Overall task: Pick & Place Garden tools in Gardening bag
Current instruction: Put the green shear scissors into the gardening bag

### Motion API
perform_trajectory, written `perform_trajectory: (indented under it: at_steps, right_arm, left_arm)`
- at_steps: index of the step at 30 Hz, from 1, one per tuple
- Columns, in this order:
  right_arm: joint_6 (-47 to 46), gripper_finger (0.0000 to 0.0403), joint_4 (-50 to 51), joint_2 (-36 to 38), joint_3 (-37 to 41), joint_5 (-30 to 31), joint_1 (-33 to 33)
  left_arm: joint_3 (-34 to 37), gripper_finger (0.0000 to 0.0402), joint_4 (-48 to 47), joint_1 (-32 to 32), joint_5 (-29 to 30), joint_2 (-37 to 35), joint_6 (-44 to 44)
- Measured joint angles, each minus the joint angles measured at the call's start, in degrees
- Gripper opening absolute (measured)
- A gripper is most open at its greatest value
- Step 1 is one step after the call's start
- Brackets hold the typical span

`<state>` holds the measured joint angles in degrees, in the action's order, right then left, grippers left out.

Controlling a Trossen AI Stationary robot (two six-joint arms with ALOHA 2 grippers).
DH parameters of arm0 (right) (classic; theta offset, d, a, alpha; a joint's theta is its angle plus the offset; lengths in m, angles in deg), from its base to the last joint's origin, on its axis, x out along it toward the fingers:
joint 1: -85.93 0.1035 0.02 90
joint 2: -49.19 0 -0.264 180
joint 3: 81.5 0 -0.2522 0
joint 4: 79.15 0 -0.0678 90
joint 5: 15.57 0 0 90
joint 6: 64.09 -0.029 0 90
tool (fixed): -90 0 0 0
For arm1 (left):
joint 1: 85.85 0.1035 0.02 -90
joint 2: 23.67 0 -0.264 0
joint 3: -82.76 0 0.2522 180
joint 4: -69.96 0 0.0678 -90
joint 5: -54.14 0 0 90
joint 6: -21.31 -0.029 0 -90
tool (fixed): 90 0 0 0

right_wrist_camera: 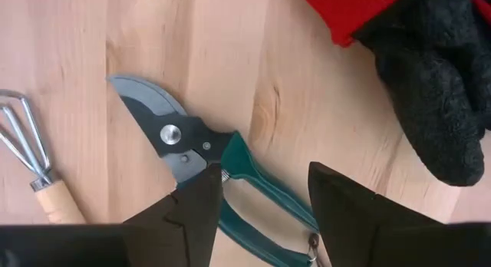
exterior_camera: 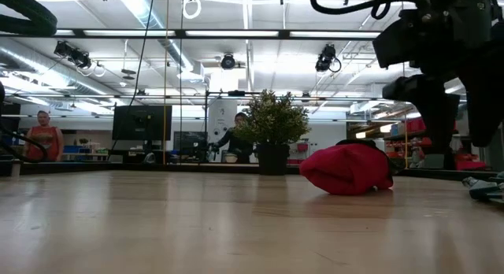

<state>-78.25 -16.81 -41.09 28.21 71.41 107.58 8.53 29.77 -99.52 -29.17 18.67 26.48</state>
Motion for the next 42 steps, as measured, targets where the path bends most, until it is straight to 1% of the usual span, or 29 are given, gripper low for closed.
perform_trajectory:
  at_steps: [7,12,22,26,37,42]
  right_arm:
    - [-6.3,0.0197,0.6,0.0,0.0,-0.3,0.0]
    - [-6.3,0.0197,0.6,0.0,0.0,1.5,0.0]
    - [-8.0,0.0197,1.0,0.0,0.0,1.7,-0.1]
    - [-7.9,0.0197,2.1,0.0,0.0,0.6,-0.1]
    - [-7.8,0.0197,3.2,0.1,0.0,0.4,-0.1]
    - [-7.0,0.0197,3.3,0.1,0.0,-2.6,-0.1]
  left_arm:
    - [0.0,0.0016,0.0,0.0,0.1,0.0,-0.3]
    - [0.0,0.0016,0.0,0.0,0.1,0.0,-0.4]
    - [0.0,0.0016,0.0,0.0,0.1,0.0,-0.4]
    - [0.0,0.0016,0.0,0.0,0.1,0.0,-0.4]
    - [0.0,0.0016,0.0,0.0,0.1,0.0,0.1]
    - [0.0,0.0016,0.1,0.0,0.1,0.0,0.1]
